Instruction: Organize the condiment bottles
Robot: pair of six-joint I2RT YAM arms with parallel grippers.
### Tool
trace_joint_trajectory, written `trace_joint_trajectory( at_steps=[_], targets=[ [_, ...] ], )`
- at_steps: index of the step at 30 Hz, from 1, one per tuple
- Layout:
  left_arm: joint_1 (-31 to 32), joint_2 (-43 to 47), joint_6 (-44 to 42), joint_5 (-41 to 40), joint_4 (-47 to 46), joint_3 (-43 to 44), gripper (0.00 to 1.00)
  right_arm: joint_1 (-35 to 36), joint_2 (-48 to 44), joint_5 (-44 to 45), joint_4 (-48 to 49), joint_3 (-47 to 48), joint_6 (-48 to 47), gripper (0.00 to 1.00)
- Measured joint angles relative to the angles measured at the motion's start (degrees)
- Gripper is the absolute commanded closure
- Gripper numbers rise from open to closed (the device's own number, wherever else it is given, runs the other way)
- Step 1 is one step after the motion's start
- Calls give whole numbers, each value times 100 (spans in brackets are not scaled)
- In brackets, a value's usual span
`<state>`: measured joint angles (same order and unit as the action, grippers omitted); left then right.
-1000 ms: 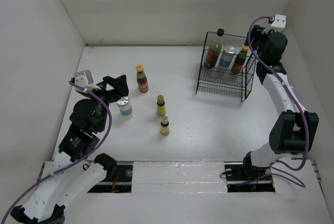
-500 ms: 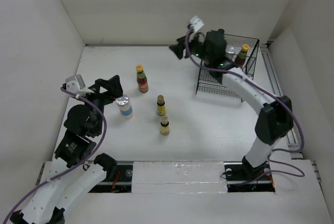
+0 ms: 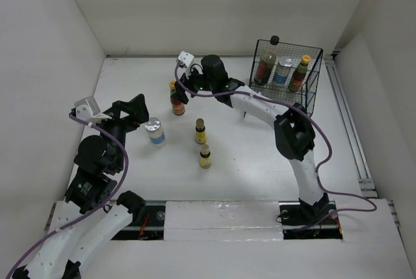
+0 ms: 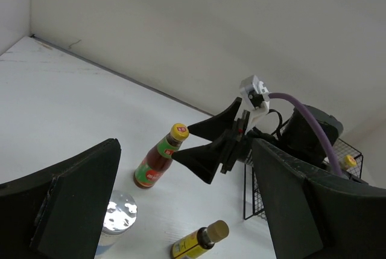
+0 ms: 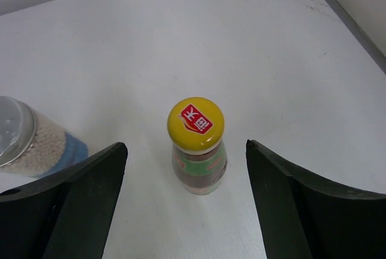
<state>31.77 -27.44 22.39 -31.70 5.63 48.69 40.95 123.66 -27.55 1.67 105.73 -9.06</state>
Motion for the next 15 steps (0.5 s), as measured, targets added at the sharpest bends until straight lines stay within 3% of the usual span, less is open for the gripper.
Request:
trace_joint_trajectory(
  at_steps=[7,9,12,15],
  targets=[
    [0,4,0,48,0,0,14,20,577,245,2,588,-28,17],
    [0,2,-2,74,0,0,14,42,726,286,70,713,15,31],
    [0,-9,-2,105,-4,0,14,83,883,326,315,748,160,62],
    [0,-24,-2,125,-2,0,14,114,914,393,531,710,341,75]
  ],
)
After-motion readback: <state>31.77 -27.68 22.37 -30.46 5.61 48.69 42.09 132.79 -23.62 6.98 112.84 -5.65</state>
